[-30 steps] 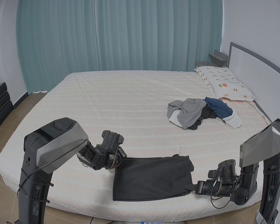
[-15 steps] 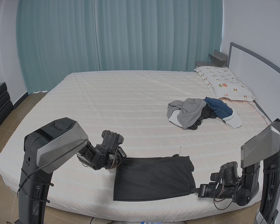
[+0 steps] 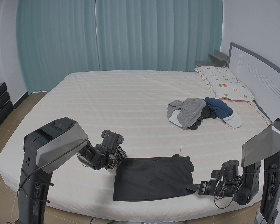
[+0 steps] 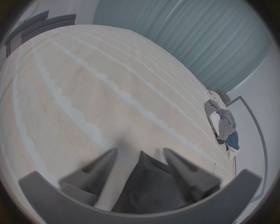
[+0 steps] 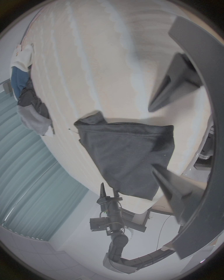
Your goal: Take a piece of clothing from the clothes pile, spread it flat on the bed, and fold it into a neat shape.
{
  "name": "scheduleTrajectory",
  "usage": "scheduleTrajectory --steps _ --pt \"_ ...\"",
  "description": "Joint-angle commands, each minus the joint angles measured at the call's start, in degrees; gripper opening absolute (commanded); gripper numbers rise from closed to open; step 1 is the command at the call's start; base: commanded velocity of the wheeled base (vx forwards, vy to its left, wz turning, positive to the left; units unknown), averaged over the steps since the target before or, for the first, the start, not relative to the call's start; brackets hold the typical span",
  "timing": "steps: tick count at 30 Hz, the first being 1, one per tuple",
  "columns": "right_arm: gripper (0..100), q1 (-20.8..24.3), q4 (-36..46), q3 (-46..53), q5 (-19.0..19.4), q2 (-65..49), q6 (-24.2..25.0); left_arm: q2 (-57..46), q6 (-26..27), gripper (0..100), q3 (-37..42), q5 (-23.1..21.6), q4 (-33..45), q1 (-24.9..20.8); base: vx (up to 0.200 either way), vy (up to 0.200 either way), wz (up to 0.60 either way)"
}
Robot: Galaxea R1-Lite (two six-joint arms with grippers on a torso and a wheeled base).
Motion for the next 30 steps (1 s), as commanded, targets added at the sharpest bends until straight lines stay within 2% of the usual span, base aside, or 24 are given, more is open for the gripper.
scheduleTrajectory --steps 1,6,8,10,11,14,15,20,24,30 --pt "100 -2.4 -1.0 -1.2 0.0 -2.7 0.0 -0.2 -0.2 100 0.2 -0.3 0.0 0.2 0.000 0.000 0.00" --pt "100 -5.3 0.1 -6.9 0.5 -3.6 1.5 -0.5 -1.2 100 0.6 -0.6 -0.2 0.4 0.000 0.000 0.00" --pt "100 -5.2 1.0 -12.8 0.1 0.1 6.6 -0.5 -2.0 100 1.8 -0.2 -2.2 0.3 0.000 0.000 0.00" --pt "100 -5.0 1.2 -14.7 -0.1 1.1 7.8 -0.5 -2.0 100 2.7 -0.1 -3.2 0.2 0.000 0.000 0.00" --pt "100 -4.9 2.5 -18.4 -0.1 2.5 8.7 -1.1 -2.0 100 5.4 -0.1 -6.6 0.1 0.000 0.000 0.00" --pt "100 -4.8 6.7 -22.0 -0.1 2.3 8.7 -1.5 -1.9 100 7.6 -0.3 -10.3 0.2 0.000 0.000 0.00" --pt "100 -4.7 10.9 -25.2 -0.1 1.7 8.8 -1.7 -1.8 100 8.8 -0.5 -12.4 0.2 0.000 0.000 0.00" --pt "100 -4.4 18.8 -33.8 -0.9 2.9 9.2 -1.6 -1.5 100 9.3 -0.5 -13.2 0.2 0.000 0.000 0.00" --pt "100 -4.0 21.3 -38.3 -2.4 5.1 9.4 -1.6 -1.5 100 9.3 -0.5 -13.2 0.2 0.000 0.000 0.00" --pt "100 -3.8 21.3 -39.7 -2.7 7.2 9.5 -1.5 -1.5 100 9.1 -0.5 -13.2 0.2 0.000 0.000 0.00"
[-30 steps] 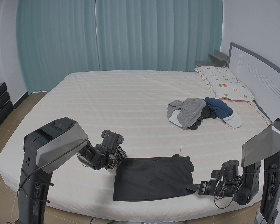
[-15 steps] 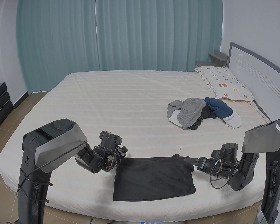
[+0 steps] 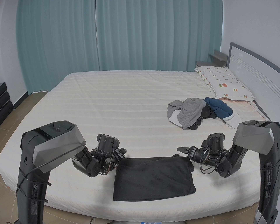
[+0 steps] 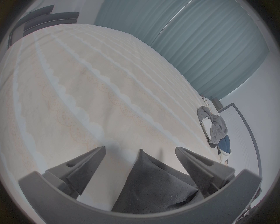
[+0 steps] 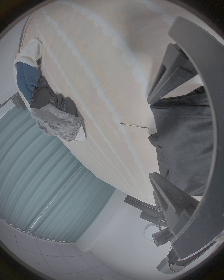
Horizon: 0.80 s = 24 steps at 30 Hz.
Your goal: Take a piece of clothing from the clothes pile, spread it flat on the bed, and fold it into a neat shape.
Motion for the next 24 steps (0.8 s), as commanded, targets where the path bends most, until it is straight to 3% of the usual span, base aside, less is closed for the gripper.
scheduleTrajectory --steps 1,4,5,24 --pt "100 0.3 0.0 -1.9 -0.1 2.6 0.1 -0.1 0.0 100 0.1 0.0 -0.1 0.0 0.000 0.000 0.00" --pt "100 0.2 0.0 -1.9 -0.2 3.2 0.1 0.0 0.0 100 0.1 0.0 -0.1 0.0 0.000 0.000 0.00" --pt "0 0.2 0.0 -1.9 -0.4 3.2 0.0 0.0 0.0 100 0.1 0.0 -0.1 0.0 0.000 0.000 0.00" --pt "0 -2.4 -0.5 -0.7 -2.2 1.4 1.0 0.1 0.0 100 0.0 0.1 -0.2 0.0 0.000 0.000 0.00"
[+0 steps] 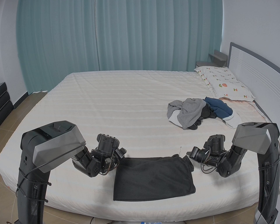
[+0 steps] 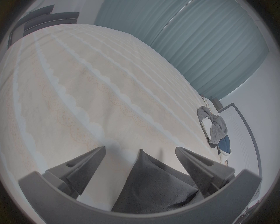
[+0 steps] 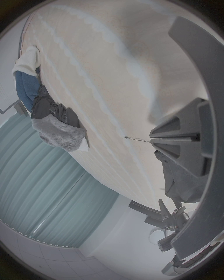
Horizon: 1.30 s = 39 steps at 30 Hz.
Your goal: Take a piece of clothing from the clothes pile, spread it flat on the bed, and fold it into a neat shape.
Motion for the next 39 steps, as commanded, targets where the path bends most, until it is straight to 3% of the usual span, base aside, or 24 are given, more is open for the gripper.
scheduleTrajectory --steps 1,10,11,25,26,39 --pt "0 -0.6 0.0 0.5 0.0 -1.2 0.8 0.1 0.0 100 0.0 0.1 0.0 0.0 0.000 0.000 0.00" --pt "0 0.2 0.1 3.3 2.1 -3.0 3.1 0.1 0.1 100 0.0 0.1 0.0 0.0 0.000 0.000 0.00" --pt "100 0.4 0.0 3.4 2.2 -2.9 3.1 0.1 0.1 100 0.0 0.1 0.0 0.0 0.000 0.000 0.00" --pt "100 1.5 0.1 2.1 2.4 -1.2 3.2 0.2 0.1 100 -0.1 0.1 0.0 0.0 0.000 0.000 0.00" --pt "0 1.5 0.1 2.1 2.7 -1.0 3.2 0.2 0.1 100 -0.2 0.1 0.0 0.0 0.000 0.000 0.00" --pt "0 0.1 0.5 2.4 2.7 -1.6 3.2 0.2 0.1 100 -0.3 0.1 0.0 0.0 0.000 0.000 0.00"
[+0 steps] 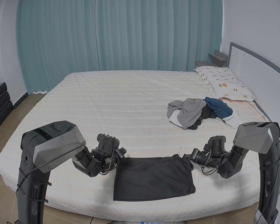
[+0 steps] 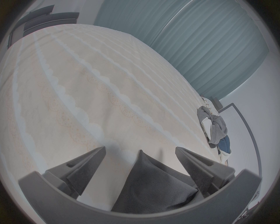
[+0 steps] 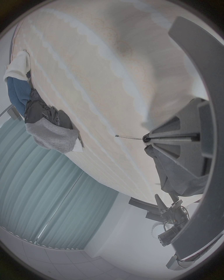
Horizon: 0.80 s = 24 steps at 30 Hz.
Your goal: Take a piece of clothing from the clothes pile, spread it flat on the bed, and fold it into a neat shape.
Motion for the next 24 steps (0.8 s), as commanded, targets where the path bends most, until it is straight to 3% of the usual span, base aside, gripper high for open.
scheduleTrajectory --steps 1,24 --pt "0 -0.5 -0.1 0.0 0.0 -0.4 0.0 0.1 -0.1 100 0.0 0.0 0.0 0.0 0.000 0.000 0.00" --pt "0 -3.0 -0.7 0.7 -0.6 0.6 0.2 0.1 -0.1 100 0.1 0.0 0.0 0.0 0.000 0.000 0.00"
